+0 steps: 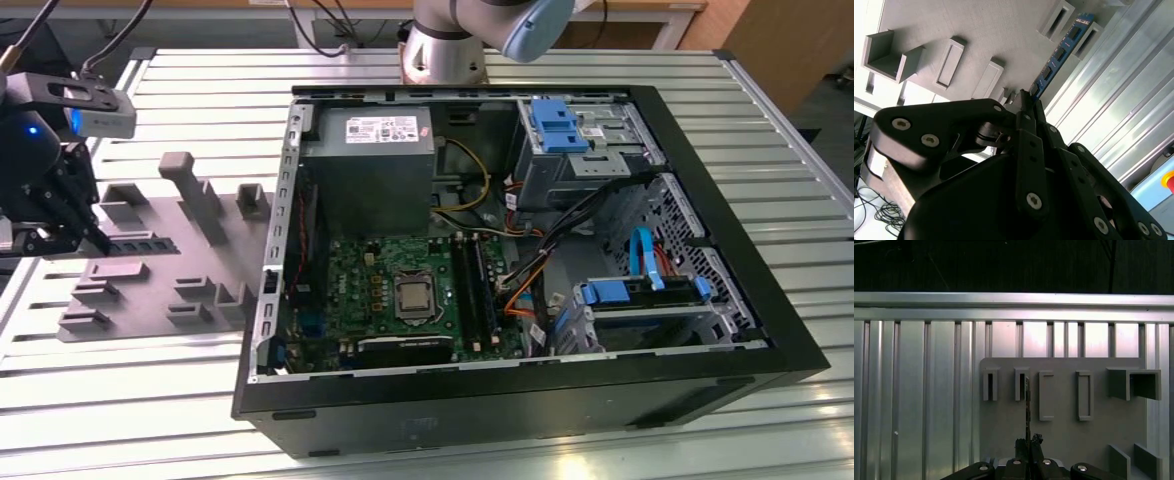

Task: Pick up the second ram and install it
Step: 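Pick up the second ram and move it above second insertion slot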

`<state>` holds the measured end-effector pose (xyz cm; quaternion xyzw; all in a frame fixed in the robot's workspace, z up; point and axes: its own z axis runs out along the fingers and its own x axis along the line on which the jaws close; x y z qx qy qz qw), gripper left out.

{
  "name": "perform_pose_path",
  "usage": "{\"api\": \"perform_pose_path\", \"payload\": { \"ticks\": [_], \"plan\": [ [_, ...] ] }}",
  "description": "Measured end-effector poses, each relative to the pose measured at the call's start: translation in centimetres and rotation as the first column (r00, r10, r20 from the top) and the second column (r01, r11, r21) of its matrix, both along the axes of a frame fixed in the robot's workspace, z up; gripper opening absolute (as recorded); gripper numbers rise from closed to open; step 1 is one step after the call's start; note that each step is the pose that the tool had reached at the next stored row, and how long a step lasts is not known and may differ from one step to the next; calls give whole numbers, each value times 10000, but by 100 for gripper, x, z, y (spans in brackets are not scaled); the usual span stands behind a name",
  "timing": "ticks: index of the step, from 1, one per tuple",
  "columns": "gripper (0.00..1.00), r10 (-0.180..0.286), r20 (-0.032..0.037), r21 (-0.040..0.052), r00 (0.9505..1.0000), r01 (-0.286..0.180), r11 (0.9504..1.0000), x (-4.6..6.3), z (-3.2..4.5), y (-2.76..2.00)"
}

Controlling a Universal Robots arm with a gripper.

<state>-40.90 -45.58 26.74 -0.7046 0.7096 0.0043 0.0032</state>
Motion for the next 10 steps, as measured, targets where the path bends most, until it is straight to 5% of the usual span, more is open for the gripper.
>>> {"api": "perform_pose_path", "payload": {
  "ticks": [10],
  "plan": [
    [14, 0, -1, -1, 10000, 0, 10000, -1, 40, 0]
  ]
}}
